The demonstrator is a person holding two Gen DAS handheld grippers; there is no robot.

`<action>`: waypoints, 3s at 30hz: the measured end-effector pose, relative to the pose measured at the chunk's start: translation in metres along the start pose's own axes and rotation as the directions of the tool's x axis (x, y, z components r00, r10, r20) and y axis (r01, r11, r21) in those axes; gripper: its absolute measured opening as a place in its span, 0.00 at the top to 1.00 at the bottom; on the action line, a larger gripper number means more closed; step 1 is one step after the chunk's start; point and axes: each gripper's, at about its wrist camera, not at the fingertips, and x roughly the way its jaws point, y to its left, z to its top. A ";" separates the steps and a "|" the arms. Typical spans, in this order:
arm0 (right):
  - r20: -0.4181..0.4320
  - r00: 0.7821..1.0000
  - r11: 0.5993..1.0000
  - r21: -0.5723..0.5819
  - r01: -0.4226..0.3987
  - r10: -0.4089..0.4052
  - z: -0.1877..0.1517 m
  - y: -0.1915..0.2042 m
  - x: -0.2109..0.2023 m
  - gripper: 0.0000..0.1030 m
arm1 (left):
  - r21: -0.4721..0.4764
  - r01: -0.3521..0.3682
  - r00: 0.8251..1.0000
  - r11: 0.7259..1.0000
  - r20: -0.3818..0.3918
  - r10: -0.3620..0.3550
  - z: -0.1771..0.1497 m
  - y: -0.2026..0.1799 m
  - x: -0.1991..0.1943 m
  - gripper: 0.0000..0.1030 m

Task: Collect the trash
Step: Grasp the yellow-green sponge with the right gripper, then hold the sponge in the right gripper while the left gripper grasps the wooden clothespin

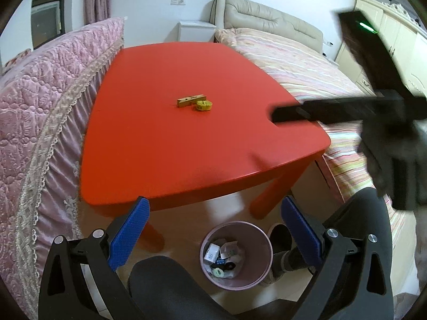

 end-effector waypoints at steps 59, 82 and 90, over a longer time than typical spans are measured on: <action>-0.111 0.994 0.997 0.074 0.023 -0.015 0.028 -0.053 0.035 0.73 | 0.081 0.046 0.993 0.996 -0.113 -0.037 0.146 0.024 0.081 0.08; -0.110 0.994 0.993 0.115 0.019 -0.006 0.020 -0.067 0.031 0.73 | 0.202 0.020 0.938 0.979 -0.342 0.052 0.176 0.023 0.212 0.66; -0.100 0.995 0.993 0.112 0.019 -0.008 0.018 -0.066 0.032 0.73 | 0.182 -0.007 0.950 0.983 -0.305 0.063 0.170 0.026 0.199 0.89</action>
